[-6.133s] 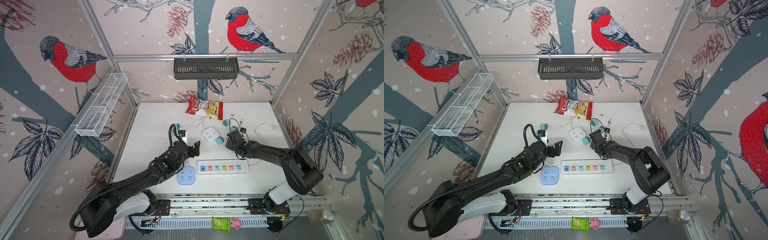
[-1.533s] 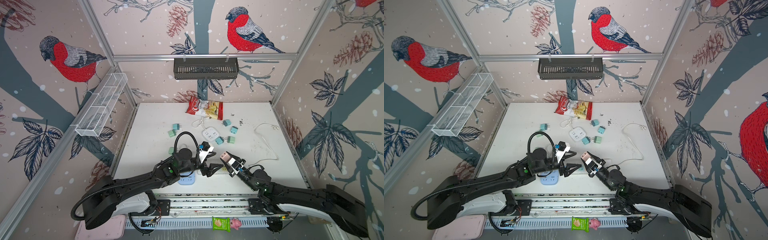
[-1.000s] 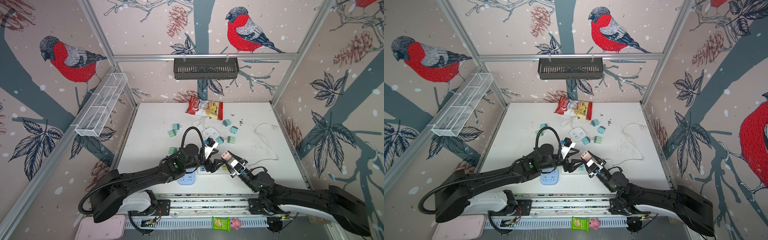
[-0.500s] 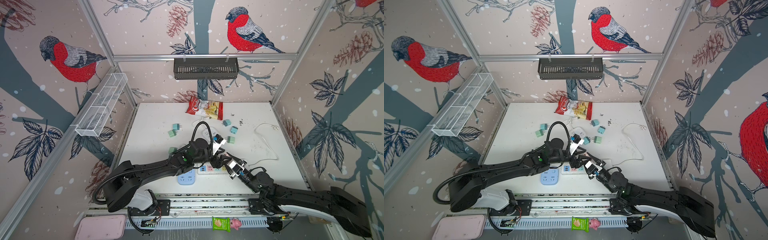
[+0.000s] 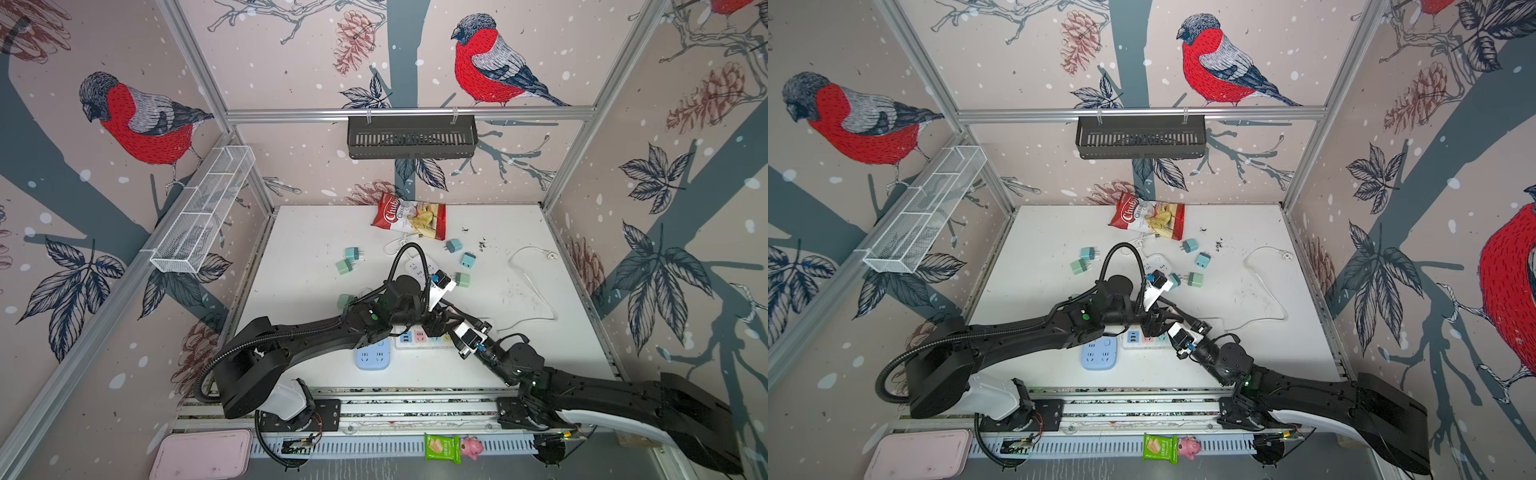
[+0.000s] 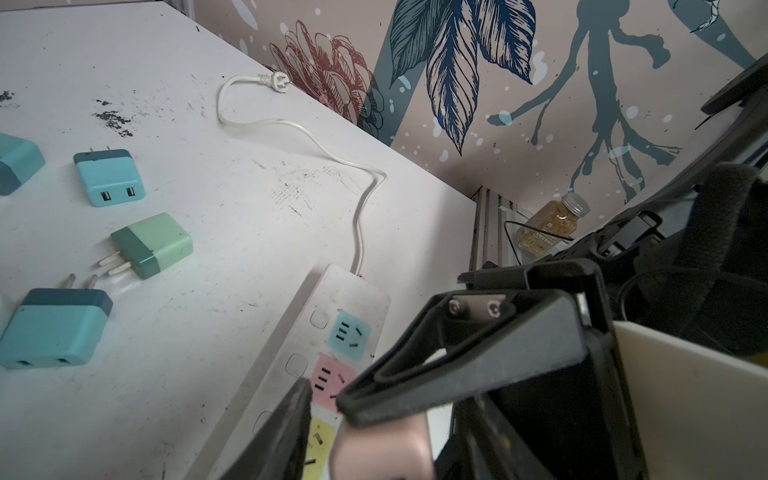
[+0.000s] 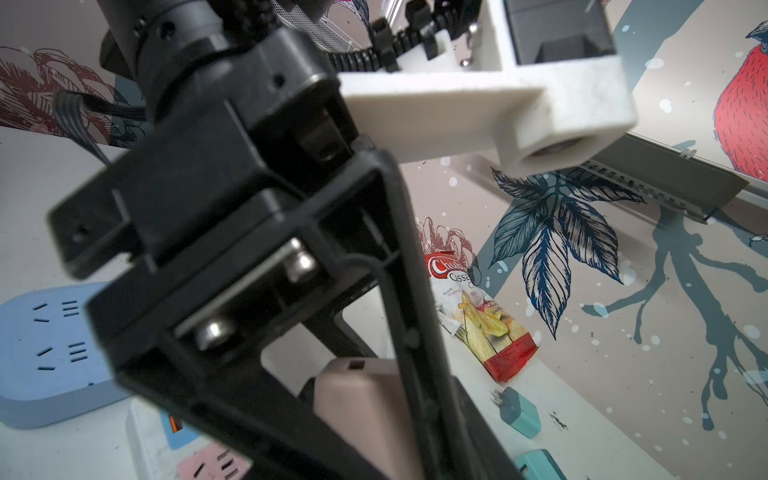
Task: Insert the plug
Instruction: 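Close the left gripper on the pink adapter while the right gripper holds it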
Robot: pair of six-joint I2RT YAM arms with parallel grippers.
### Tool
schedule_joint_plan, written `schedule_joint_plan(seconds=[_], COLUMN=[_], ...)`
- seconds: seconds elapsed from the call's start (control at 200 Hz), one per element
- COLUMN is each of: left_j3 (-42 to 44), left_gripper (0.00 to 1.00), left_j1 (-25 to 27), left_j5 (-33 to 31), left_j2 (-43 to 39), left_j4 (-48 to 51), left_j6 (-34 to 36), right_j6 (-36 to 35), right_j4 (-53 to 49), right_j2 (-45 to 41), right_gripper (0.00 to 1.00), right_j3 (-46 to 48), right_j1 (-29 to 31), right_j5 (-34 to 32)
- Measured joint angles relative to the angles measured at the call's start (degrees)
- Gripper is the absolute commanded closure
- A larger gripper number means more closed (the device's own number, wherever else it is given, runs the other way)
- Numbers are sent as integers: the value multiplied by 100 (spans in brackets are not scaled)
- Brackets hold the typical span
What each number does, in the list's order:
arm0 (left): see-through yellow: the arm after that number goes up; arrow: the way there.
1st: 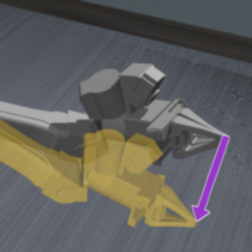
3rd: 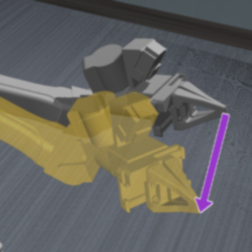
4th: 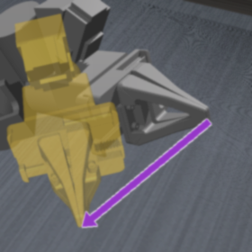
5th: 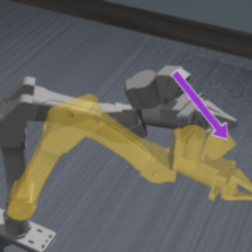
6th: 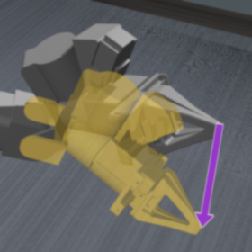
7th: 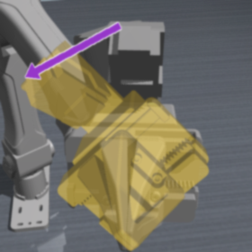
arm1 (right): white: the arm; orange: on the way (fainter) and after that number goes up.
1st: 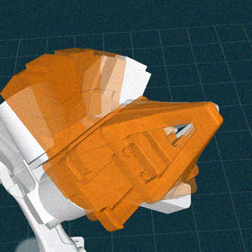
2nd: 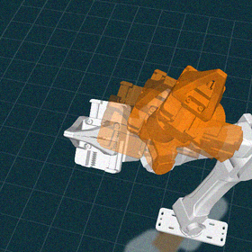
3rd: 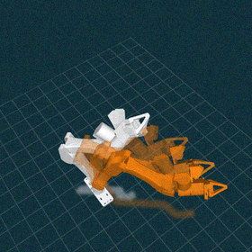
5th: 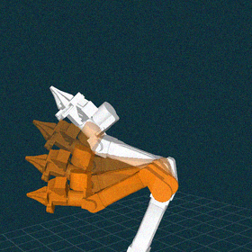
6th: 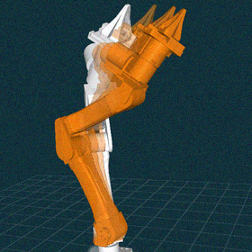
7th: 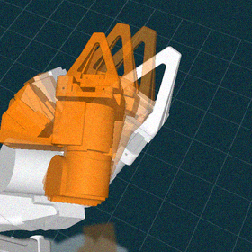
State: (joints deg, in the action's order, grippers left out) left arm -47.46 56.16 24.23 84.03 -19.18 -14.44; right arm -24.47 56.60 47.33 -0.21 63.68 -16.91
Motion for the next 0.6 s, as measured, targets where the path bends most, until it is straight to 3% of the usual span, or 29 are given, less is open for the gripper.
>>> schedule_joint_plan(seconds=[0.175, 0.405, 0.455, 0.585, 0.6], left_j3=[-33, -92, -90, -37, -28], left_gripper=[57, 84, 88, 95, 96], left_j1=[2, 9, 9, 9, 9], left_j5=[129, 52, 52, 61, 61], left_j2=[48, 120, 118, 35, 26], left_j4=[7, 48, 44, 28, 20], left_j6=[0, -216, -227, -210, -210], right_j6=[2, -186, -186, -181, -181], right_j4=[-26, -68, -68, -26, -11], right_j2=[2, 4, 0, -13, -13], right_gripper=[98, 88, 80, 47, 34], right_j3=[0, 0, 0, 0, 0], right_j1=[2, 2, 0, 0, -2], right_j5=[-17, -179, -190, -157, -153])
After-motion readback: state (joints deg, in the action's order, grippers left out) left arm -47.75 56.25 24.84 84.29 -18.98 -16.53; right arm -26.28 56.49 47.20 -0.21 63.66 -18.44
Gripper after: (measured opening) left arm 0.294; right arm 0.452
